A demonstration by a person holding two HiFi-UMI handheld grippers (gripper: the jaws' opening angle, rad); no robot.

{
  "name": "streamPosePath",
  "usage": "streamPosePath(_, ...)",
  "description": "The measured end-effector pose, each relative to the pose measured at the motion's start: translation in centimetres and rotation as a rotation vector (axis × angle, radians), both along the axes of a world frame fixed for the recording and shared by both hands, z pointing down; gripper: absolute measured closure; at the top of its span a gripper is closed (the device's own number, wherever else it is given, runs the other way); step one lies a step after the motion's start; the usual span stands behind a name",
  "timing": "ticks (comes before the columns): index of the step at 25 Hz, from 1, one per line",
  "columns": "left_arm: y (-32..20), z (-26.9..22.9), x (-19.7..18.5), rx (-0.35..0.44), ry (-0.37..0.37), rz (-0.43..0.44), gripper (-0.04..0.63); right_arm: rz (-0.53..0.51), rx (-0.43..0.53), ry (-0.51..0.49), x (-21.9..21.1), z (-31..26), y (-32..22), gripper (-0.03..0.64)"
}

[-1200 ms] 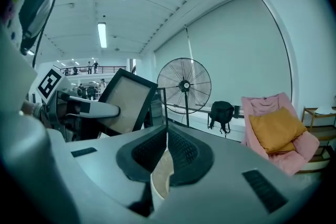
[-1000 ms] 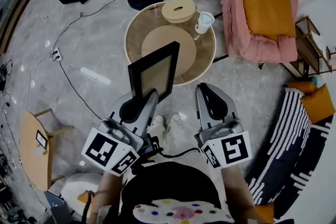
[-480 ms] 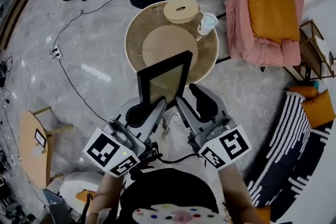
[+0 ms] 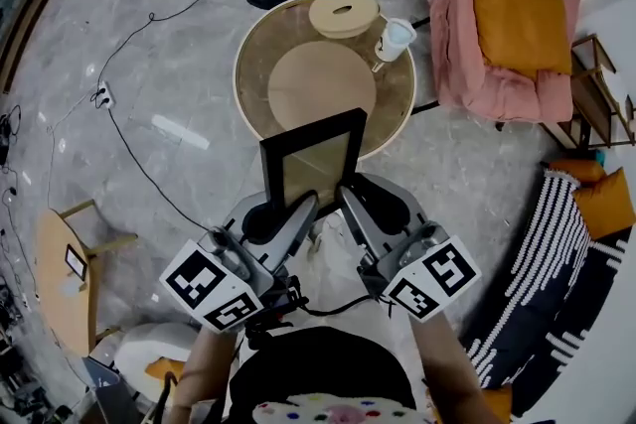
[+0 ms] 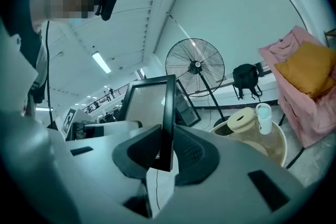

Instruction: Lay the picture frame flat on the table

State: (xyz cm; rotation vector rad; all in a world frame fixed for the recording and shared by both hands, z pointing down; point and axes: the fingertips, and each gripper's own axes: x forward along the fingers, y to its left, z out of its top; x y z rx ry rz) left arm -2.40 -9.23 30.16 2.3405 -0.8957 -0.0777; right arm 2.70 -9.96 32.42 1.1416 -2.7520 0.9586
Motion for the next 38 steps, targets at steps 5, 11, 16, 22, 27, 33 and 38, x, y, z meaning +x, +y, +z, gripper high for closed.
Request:
streamPosePath(5, -0.5, 2.1, 0.2, -0.062, 0.008, -0.015, 0.571, 0.042, -0.052, 0.012, 0.5, 1.7, -0.5, 0.531)
streamPosePath(11, -1.5, 4.7, 0.1, -0.089, -0.088, -0.03, 0.532, 0.102, -0.117, 0.003, 0.9, 4.1, -1.6, 0.532)
streamPosePath(16, -2.1, 7.1, -0.5, -0.126, -0.113, -0.081, 0.494, 0.13, -0.133, 0.023, 1.2, 6.2, -2.5, 0.534)
streamPosePath(22, -2.8, 11.5, -0.8, -0.19, -0.145, -0.107, 0.484, 0.158, -0.162, 0.078, 1.0, 10.4, -3.2, 0.534)
streamPosePath(27, -3.9, 16.2, -1.0, -0.245, -0.18, -0.104, 0.464, 0.182, -0.19, 0.135, 1.0, 14.8, -4.0, 0.535)
streamPosePath(33, -5.6, 22.1, -0.5, -0.305, -0.206, -0.088, 0.444, 0.23, -0.236, 0.198, 1.7, 20.2, -5.3, 0.534)
streamPosePath(38, -7.1, 27.2, -0.1, -0.36, -0.237, -0.071, 0.433, 0.249, -0.271, 0.235, 2.2, 25.2, -6.6, 0.534)
